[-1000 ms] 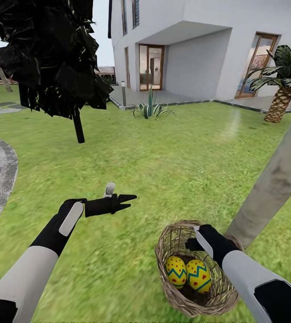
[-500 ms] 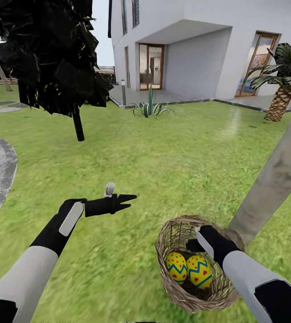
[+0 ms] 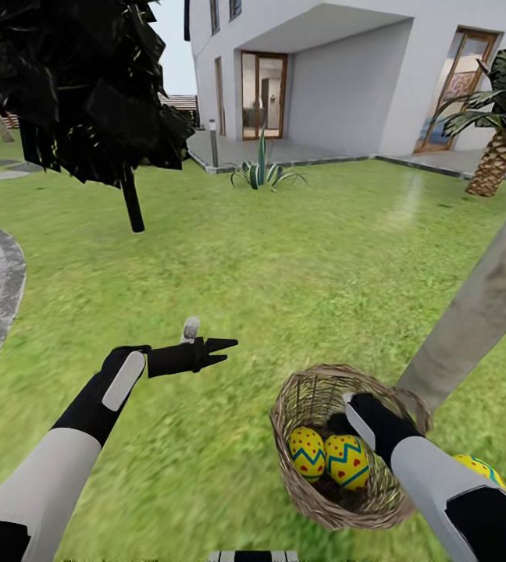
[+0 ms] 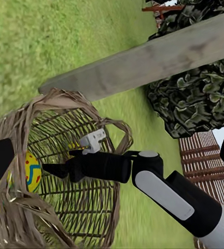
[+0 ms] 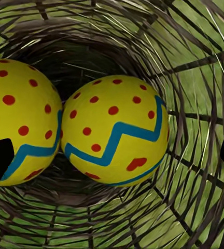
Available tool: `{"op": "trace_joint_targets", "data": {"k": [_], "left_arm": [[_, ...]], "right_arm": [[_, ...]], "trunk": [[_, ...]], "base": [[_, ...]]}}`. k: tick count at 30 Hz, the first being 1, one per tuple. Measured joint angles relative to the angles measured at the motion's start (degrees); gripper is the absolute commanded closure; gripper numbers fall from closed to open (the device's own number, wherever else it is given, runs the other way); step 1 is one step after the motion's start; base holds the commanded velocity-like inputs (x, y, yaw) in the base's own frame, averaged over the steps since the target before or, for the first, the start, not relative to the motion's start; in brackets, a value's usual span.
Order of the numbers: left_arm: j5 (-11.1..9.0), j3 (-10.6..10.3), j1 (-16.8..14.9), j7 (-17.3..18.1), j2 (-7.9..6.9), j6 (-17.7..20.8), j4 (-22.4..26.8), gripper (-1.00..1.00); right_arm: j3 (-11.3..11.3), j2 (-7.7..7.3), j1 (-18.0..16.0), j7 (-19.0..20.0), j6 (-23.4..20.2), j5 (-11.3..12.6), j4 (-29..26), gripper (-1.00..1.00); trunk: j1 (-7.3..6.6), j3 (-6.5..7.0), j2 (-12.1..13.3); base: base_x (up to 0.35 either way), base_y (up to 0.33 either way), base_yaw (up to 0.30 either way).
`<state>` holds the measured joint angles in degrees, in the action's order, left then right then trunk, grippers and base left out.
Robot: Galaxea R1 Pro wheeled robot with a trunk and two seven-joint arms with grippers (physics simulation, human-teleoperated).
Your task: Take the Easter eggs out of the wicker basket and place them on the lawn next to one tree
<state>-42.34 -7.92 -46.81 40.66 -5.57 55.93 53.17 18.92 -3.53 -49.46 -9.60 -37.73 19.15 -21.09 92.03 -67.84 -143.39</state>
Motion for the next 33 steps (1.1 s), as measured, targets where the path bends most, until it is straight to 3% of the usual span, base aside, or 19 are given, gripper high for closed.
{"op": "trace_joint_targets", "data": {"k": [24,28,33], "left_arm": [[0.0,0.0,0.0,0.0,0.07,0.0,0.0,-1.0],[0.0,0.0,0.0,0.0,0.07,0.0,0.0,-1.0],[0.0,0.0,0.0,0.0,0.07,0.0,0.0,-1.0]], "right_arm": [[0.18,-0.34,0.0,-0.18,0.71,-0.38,1.18,-1.0],[0.18,-0.31,-0.01,-0.1,4.11,-0.54,1.23,-1.0],[0.12,-0.21,-0.01,-0.01,5.64,-3.44,1.34,-1.0]], "trunk": [[0.62,-5.32,-0.32],[0.72,-6.21,-0.38],[0.85,-7.32,-0.44]], "base": [[0.0,0.0,0.0],[0.0,0.0,0.0],[0.0,0.0,0.0]]}}
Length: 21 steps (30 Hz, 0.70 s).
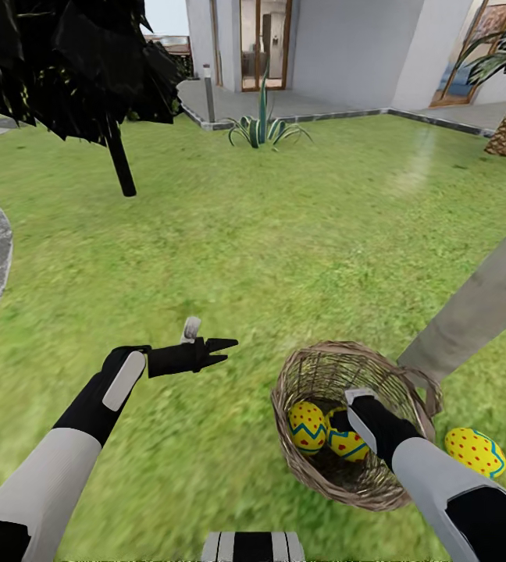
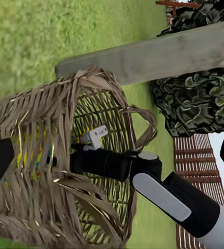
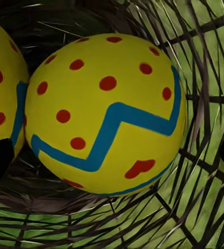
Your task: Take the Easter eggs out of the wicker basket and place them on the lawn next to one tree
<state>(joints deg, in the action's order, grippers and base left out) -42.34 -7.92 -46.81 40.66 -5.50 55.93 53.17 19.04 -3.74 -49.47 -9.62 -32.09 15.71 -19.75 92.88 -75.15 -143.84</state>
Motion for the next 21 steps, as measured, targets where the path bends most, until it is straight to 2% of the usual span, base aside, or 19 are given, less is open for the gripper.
{"op": "trace_joint_targets", "data": {"k": [3,11,16,21], "left_arm": [[0.06,0.0,0.0,0.0,0.0,0.0,0.0,-1.0],[0.08,0.0,0.0,0.0,0.0,0.0,0.0,-1.0],[0.09,0.0,0.0,0.0,0.07,0.0,-0.01,-1.0],[0.15,0.0,0.0,0.0,0.09,0.0,-0.07,-1.0]], "right_arm": [[-0.03,-0.06,0.0,0.02,0.28,-0.87,-0.01,-1.0],[-0.04,-0.24,0.0,-0.13,0.5,-1.13,0.0,-1.0],[-0.06,-0.17,0.0,0.39,3.94,-1.08,0.08,-1.0],[-0.06,-0.16,0.0,0.52,4.89,-1.14,0.05,-1.0]], "trunk": [[0.08,-0.67,-0.04],[0.28,-2.44,-0.15],[0.41,-3.55,-0.22],[0.54,-4.66,-0.28]], "base": [[0.0,0.0,0.0],[0.0,0.0,0.0],[0.0,0.0,0.0],[0.0,0.0,0.0]]}}
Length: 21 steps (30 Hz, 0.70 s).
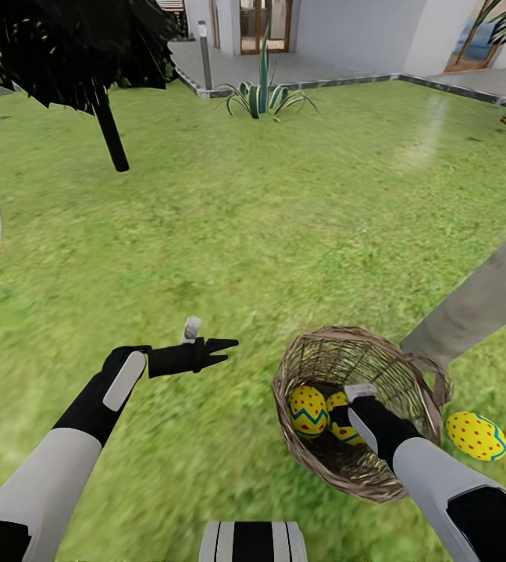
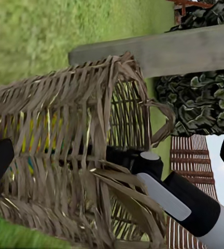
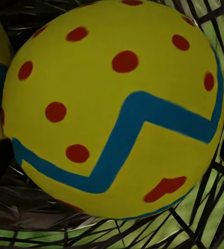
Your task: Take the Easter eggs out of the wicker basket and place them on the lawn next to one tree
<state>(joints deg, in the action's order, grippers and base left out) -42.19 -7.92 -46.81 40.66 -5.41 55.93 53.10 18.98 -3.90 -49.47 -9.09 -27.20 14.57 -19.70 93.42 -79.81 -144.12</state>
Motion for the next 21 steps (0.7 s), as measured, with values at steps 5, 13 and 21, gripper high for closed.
{"op": "trace_joint_targets", "data": {"k": [5,13,21], "left_arm": [[0.03,0.0,0.0,0.01,0.01,-0.01,-0.03,-1.0],[0.05,0.02,0.02,-0.01,-0.02,0.03,0.01,-1.0],[-0.12,0.02,0.02,-0.01,-0.02,0.04,0.01,-1.0]], "right_arm": [[-0.03,0.03,-0.04,0.13,0.71,0.55,-0.04,-1.0],[0.08,0.0,-0.1,-0.44,1.3,-1.59,-2.47,-1.0],[0.12,0.01,-0.1,-0.76,1.23,-1.45,-2.68,-1.0]], "trunk": [[0.12,-1.1,-0.07],[0.26,-2.87,-0.2],[0.3,-3.1,-0.22]], "base": [[0.0,0.0,0.0],[0.0,0.0,0.0],[0.0,0.0,0.0]]}}
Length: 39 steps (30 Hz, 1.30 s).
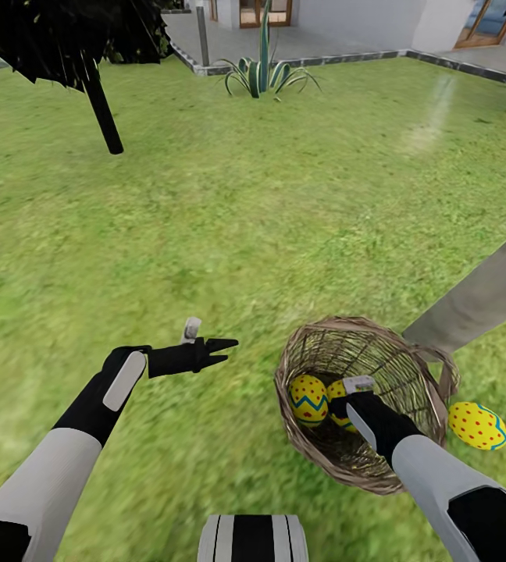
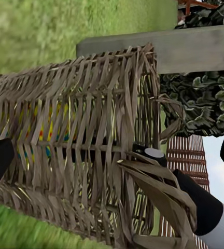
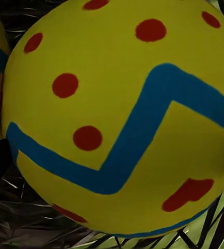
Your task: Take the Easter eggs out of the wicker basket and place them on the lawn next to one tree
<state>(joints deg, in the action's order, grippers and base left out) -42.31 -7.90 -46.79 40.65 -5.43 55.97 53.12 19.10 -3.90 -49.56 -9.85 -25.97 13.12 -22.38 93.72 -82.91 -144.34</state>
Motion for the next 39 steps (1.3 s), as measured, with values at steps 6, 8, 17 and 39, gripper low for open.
{"op": "trace_joint_targets", "data": {"k": [6,8,17,39], "left_arm": [[0.0,0.0,0.0,0.0,-0.03,0.0,0.0,-1.0],[-0.01,0.0,0.0,0.0,-0.01,0.0,0.0,-1.0],[0.0,0.0,0.0,0.0,0.0,0.0,0.0,-1.0],[0.0,0.0,0.0,0.0,-0.04,-0.08,-0.02,-1.0]], "right_arm": [[-0.03,0.0,0.0,0.09,-0.02,-0.15,0.05,-1.0],[-0.03,0.0,0.0,0.09,-0.02,-0.17,0.05,-1.0],[-0.06,-0.03,0.0,-0.01,-0.03,0.09,-0.02,-1.0],[-0.07,-0.09,0.01,-0.32,-0.1,0.13,-0.54,1.0]], "trunk": [[0.0,0.0,0.0],[0.0,0.0,0.0],[0.0,0.0,0.0],[0.08,-0.67,-0.04]], "base": [[0.0,0.0,0.0],[0.0,0.0,0.0],[0.0,0.0,0.0],[0.0,0.0,0.0]]}}
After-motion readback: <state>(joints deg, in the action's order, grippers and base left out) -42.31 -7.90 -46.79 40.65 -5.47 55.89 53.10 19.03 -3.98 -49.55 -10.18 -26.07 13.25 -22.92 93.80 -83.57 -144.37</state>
